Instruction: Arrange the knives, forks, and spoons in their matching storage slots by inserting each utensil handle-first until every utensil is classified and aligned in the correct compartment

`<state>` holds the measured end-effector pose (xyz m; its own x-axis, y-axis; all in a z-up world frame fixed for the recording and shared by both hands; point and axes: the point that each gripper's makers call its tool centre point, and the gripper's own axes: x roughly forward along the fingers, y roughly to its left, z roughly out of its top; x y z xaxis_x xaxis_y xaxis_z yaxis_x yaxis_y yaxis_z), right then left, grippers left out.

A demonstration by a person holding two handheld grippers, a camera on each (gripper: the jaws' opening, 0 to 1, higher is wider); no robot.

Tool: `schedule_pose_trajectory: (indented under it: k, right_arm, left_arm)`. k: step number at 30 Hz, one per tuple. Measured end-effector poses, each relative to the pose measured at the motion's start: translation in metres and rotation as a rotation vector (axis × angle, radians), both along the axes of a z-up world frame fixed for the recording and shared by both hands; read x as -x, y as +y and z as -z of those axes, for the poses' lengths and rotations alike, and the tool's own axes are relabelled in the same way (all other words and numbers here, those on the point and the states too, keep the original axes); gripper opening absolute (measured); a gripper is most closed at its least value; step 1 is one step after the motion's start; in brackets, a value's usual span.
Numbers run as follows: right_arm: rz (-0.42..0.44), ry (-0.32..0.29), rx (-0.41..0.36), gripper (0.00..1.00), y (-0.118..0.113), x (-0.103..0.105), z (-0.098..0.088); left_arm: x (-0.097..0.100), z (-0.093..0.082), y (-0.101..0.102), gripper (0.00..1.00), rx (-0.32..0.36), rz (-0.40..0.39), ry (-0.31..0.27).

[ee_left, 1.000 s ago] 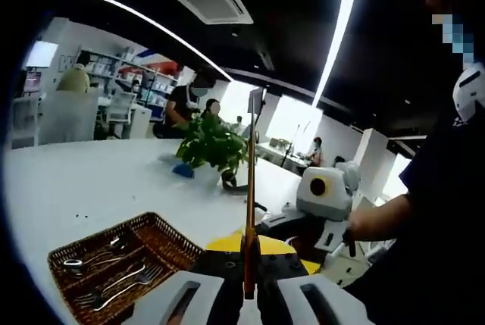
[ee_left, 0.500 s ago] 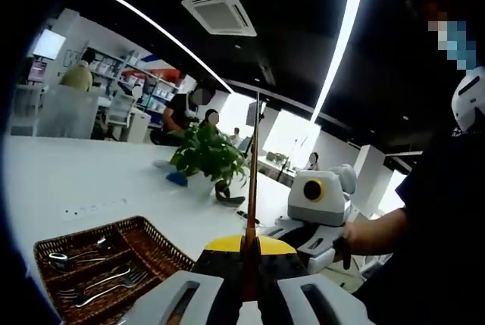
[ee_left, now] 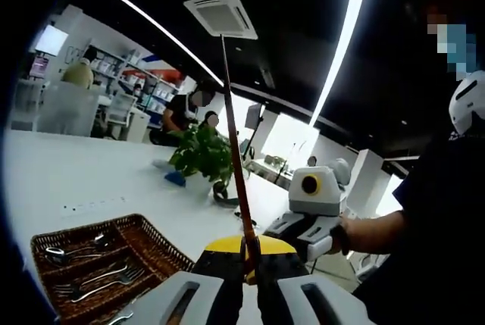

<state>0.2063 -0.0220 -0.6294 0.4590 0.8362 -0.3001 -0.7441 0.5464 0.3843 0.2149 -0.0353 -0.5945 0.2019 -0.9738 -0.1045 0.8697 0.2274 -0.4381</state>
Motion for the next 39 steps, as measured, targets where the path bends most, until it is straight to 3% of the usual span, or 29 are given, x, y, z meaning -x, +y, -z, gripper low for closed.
schedule_pose_trajectory:
  k: [6,11,17,21,26,29,32,39]
  right_arm:
    - [0.021,0.027,0.007,0.04,-0.011,0.000,-0.004]
    - [0.055,0.028,0.092,0.04,-0.023,-0.005,0.002]
    - [0.095,0.046,0.131,0.04,-0.035,-0.011,0.006]
    - [0.136,0.052,0.186,0.04,-0.046,-0.018,0.012]
    - [0.194,0.077,0.255,0.04,-0.062,-0.026,0.019]
    - [0.214,0.095,0.255,0.04,-0.066,-0.030,0.019]
    - [0.231,0.100,0.256,0.04,-0.071,-0.034,0.018]
    - [0.274,0.120,0.299,0.04,-0.085,-0.044,0.019]
  left_arm:
    - [-0.003,0.003,0.007,0.00,-0.014,-0.012,-0.009]
    - [0.001,0.001,0.008,0.01,-0.039,0.005,-0.058]
    - [-0.007,0.010,0.021,0.19,-0.143,-0.039,-0.134]
    - [-0.026,0.014,0.040,0.31,-0.248,-0.111,-0.210]
    - [-0.035,0.008,0.059,0.43,-0.300,-0.161,-0.279]
    - [-0.039,0.010,0.071,0.51,-0.348,-0.182,-0.320]
    - [-0.043,0.009,0.085,0.65,-0.383,-0.205,-0.368]
    - [-0.057,0.009,0.131,0.87,-0.465,-0.288,-0.377]
